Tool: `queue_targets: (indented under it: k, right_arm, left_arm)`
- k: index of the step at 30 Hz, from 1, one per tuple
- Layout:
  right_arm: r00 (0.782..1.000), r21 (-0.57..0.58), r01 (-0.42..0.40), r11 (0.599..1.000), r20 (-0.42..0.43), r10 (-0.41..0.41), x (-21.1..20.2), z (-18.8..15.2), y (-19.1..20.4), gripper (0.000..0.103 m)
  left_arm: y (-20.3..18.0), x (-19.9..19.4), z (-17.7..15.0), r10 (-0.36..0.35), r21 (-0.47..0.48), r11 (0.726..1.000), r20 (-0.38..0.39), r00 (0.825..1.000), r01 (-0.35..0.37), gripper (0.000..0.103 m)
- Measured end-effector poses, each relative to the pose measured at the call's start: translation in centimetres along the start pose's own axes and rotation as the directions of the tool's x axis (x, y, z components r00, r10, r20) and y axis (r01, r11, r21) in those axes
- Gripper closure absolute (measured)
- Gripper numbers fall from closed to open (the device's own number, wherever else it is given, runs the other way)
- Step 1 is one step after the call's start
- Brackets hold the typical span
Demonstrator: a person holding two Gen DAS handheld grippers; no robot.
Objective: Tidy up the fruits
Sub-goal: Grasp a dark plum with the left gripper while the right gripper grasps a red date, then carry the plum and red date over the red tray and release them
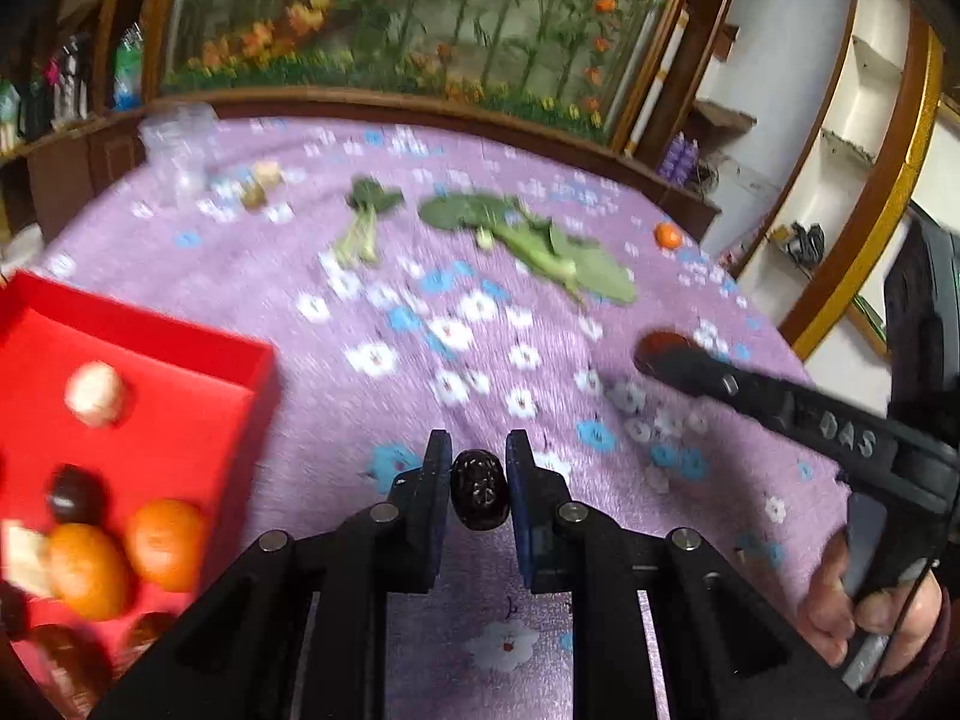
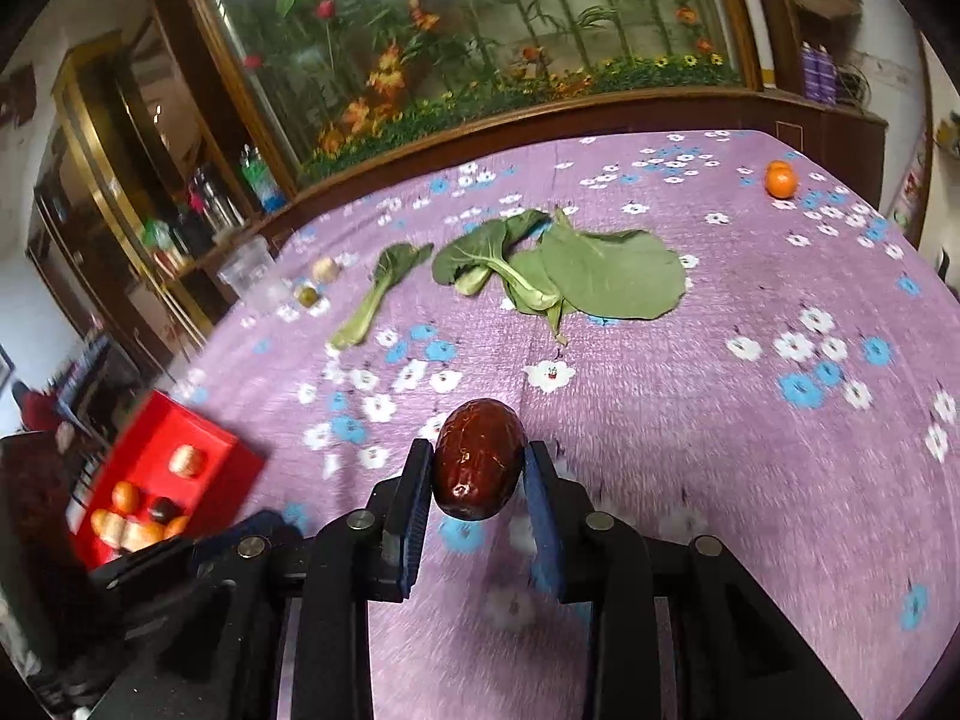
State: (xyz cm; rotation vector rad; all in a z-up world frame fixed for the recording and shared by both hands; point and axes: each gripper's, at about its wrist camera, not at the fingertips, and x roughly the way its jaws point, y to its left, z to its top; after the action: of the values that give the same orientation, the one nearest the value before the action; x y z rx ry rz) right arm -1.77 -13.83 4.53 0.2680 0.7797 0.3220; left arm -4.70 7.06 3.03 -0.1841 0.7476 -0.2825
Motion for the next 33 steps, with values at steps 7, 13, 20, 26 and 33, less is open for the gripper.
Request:
queue_targets:
  k: [7, 13, 20, 26, 33]
  right_arm:
    - [0.999, 0.046, -0.053, 0.998, 0.011, 0.052, -3.0, -2.2, 1.4, 0.07]
    - [0.996, 0.032, -0.084, 0.996, 0.02, 0.083, -4.3, -3.6, 3.6, 0.07]
    - [0.992, -0.001, -0.13, 0.992, 0.006, 0.13, -5.3, -5.2, 6.0, 0.07]
    - [0.987, -0.051, -0.159, 0.986, -0.023, 0.158, -5.1, -6.2, 8.5, 0.07]
    - [0.98, -0.098, -0.19, 0.977, -0.074, 0.183, -3.8, -6.6, 11.4, 0.069]
  left_arm:
    - [1.0, -6.1, -0.6, -0.013, -0.044, 0.999, 0.093, 0.996, 0.017, 0.086]
    - [2.6, -10.5, -1.5, -0.003, -0.087, 0.996, 0.152, 0.988, 0.016, 0.085]
    - [6.3, -14.0, -2.1, 0.05, -0.188, 0.982, 0.203, 0.978, -0.011, 0.085]
    - [10.2, -16.2, -2.8, 0.106, -0.282, 0.959, 0.233, 0.967, -0.037, 0.085]
    - [13.8, -17.2, -3.7, 0.13, -0.347, 0.937, 0.242, 0.962, -0.039, 0.085]
